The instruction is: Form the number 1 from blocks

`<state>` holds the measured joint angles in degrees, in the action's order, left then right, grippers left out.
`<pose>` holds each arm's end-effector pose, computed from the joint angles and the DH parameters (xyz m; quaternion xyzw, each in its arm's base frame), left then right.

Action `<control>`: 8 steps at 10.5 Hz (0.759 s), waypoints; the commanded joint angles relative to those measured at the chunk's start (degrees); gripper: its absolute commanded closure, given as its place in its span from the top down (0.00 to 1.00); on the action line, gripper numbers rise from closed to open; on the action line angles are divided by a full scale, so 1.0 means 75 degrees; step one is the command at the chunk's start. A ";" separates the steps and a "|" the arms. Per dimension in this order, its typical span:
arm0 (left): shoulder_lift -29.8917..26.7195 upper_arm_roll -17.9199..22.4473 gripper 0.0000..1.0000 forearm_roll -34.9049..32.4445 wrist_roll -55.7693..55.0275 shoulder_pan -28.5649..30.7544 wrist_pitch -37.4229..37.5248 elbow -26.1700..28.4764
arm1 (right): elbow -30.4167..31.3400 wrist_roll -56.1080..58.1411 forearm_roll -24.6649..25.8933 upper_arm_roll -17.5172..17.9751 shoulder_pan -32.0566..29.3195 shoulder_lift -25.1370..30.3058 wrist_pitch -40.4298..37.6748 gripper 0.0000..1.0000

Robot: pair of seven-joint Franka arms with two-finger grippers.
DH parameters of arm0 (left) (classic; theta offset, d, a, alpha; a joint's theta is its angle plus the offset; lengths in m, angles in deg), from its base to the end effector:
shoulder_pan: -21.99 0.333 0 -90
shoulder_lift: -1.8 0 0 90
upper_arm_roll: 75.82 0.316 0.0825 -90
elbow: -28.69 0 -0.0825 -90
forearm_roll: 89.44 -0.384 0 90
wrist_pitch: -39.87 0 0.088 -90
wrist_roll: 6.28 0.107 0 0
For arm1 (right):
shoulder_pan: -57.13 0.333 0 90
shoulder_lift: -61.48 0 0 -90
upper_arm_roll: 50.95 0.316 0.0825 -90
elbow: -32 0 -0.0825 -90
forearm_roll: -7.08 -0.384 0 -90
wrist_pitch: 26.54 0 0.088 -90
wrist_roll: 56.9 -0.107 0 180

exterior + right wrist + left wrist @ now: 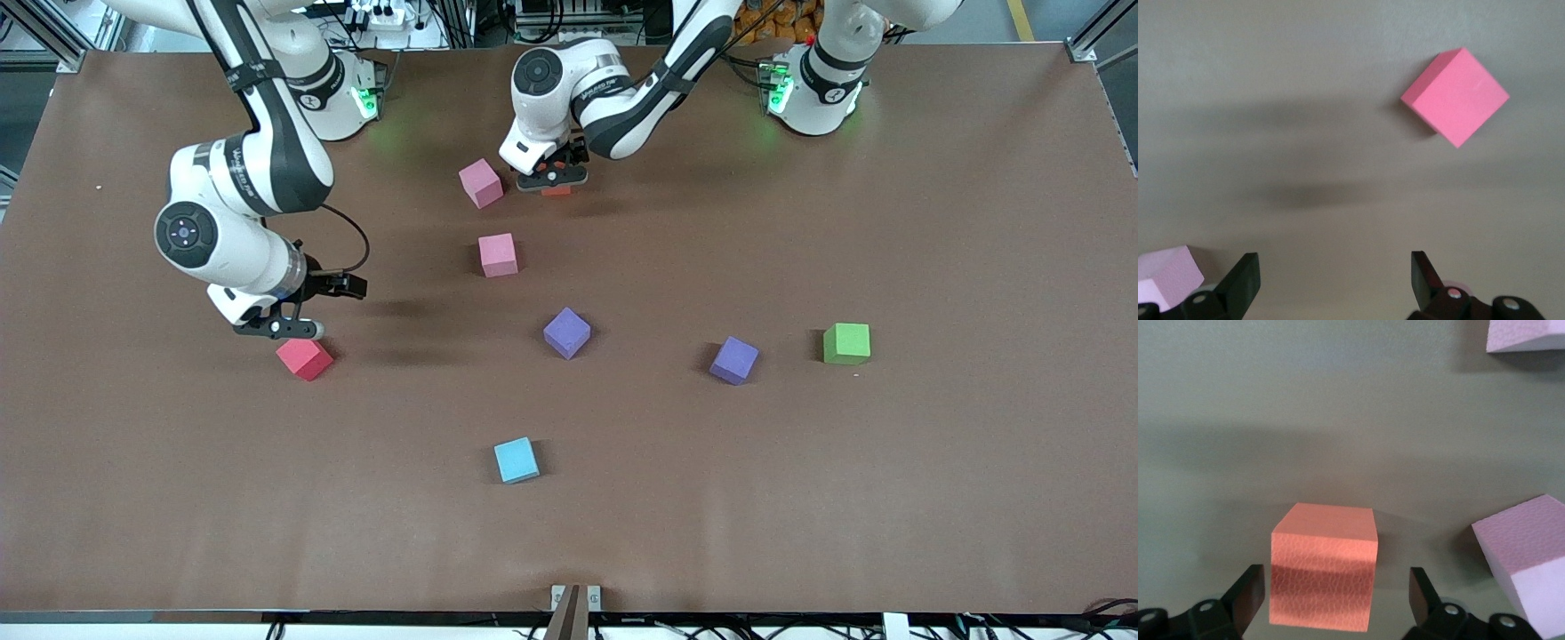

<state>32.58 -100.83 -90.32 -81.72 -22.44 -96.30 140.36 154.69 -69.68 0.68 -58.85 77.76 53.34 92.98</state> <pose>0.2241 -0.5713 0.2206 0.9916 0.0701 -0.1087 0.0030 0.5219 0.1242 0.3242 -0.9941 0.0328 0.1030 0.0135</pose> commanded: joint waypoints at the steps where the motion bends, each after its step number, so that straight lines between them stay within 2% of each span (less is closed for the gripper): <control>1: 0.0080 0.0112 0.78 -0.0198 -0.0219 -0.0134 -0.0078 -0.0031 | 0.0632 -0.0030 -0.0119 -0.0141 0.0214 0.0512 0.0119 1.00; 2: 0.0056 0.0112 0.63 -0.0210 -0.0195 -0.0134 -0.0066 0.0016 | 0.0691 -0.0030 -0.0119 -0.0141 0.0238 0.0524 0.0142 1.00; 3: 0.0021 0.0112 0.33 -0.0210 -0.0230 -0.0134 -0.0066 0.0098 | 0.0692 -0.0030 -0.0119 -0.0141 0.0319 0.0512 0.0143 1.00; 4: -0.0061 0.0089 0.11 -0.0210 -0.0242 -0.0134 -0.0055 0.0203 | 0.0692 -0.0030 -0.0119 -0.0141 0.0378 0.0500 0.0143 1.00; 5: -0.0201 0.0019 0.00 -0.0210 -0.0300 -0.0146 -0.0043 0.0367 | 0.0692 -0.0030 -0.0119 -0.0141 0.0448 0.0465 0.0154 1.00; 8: -0.0472 -0.0496 0.00 -0.0210 -0.0791 -0.0146 0.0027 0.0708 | 0.0692 -0.0054 -0.0189 -0.0141 0.0706 0.0348 0.0166 0.98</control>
<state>31.27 -103.22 -90.41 -83.96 -22.94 -96.24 142.96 158.69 -69.72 0.52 -58.99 81.23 55.24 93.33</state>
